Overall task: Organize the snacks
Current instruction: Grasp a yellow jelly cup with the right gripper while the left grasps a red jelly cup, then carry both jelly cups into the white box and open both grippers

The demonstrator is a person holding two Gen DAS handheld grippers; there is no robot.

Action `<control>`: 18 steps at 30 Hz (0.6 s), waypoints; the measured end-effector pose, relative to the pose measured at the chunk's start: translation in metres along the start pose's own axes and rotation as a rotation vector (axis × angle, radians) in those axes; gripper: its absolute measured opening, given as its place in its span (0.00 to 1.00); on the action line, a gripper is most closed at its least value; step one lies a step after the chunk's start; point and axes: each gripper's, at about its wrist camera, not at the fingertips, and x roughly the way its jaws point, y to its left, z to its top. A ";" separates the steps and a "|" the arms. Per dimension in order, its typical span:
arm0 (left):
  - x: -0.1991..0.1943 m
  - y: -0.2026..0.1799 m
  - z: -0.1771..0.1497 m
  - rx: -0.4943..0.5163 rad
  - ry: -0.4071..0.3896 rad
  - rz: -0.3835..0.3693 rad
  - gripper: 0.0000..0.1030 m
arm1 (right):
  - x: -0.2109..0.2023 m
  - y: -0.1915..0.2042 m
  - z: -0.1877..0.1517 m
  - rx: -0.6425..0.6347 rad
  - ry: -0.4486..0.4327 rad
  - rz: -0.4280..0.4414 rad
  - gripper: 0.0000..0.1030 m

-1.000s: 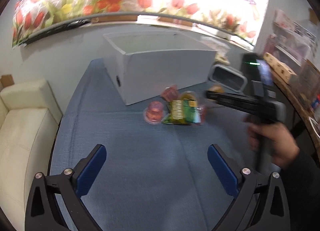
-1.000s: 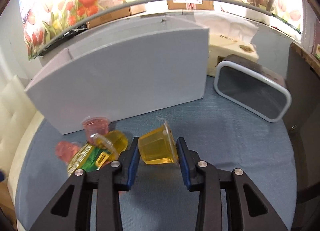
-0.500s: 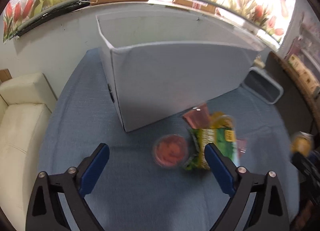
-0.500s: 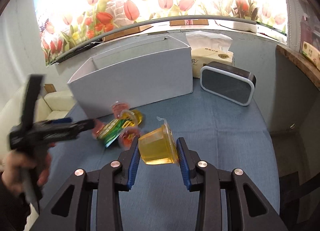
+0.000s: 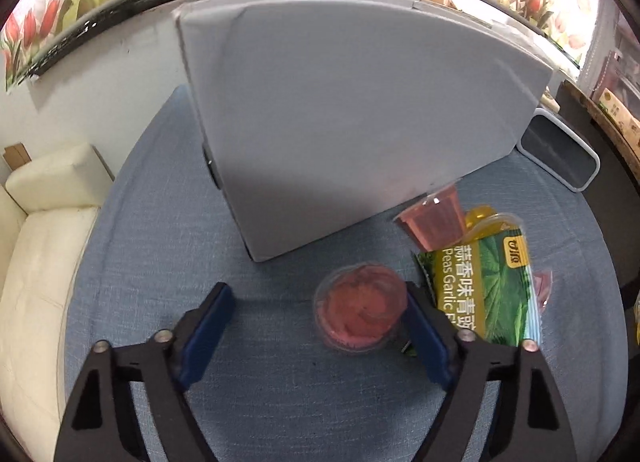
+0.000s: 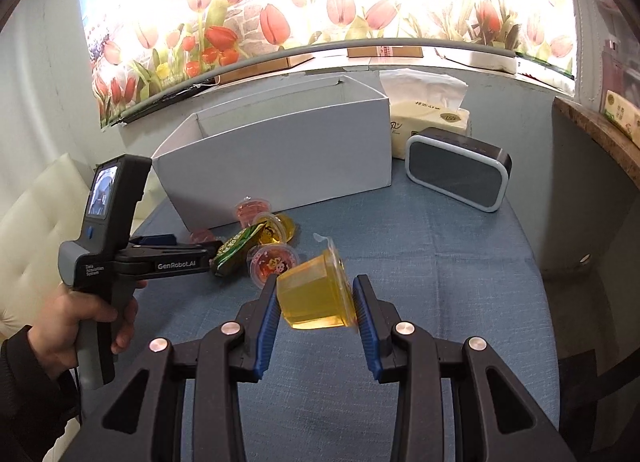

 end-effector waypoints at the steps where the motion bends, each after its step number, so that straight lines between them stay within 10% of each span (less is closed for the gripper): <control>1: 0.000 0.000 0.001 0.002 -0.001 -0.003 0.72 | 0.000 0.000 0.000 0.000 0.001 0.000 0.38; 4: -0.001 0.002 0.006 -0.016 0.004 -0.015 0.44 | 0.002 0.002 -0.002 0.005 0.005 0.004 0.38; 18: -0.022 0.009 -0.003 -0.003 -0.037 -0.049 0.43 | 0.001 0.006 -0.004 0.007 0.006 0.007 0.38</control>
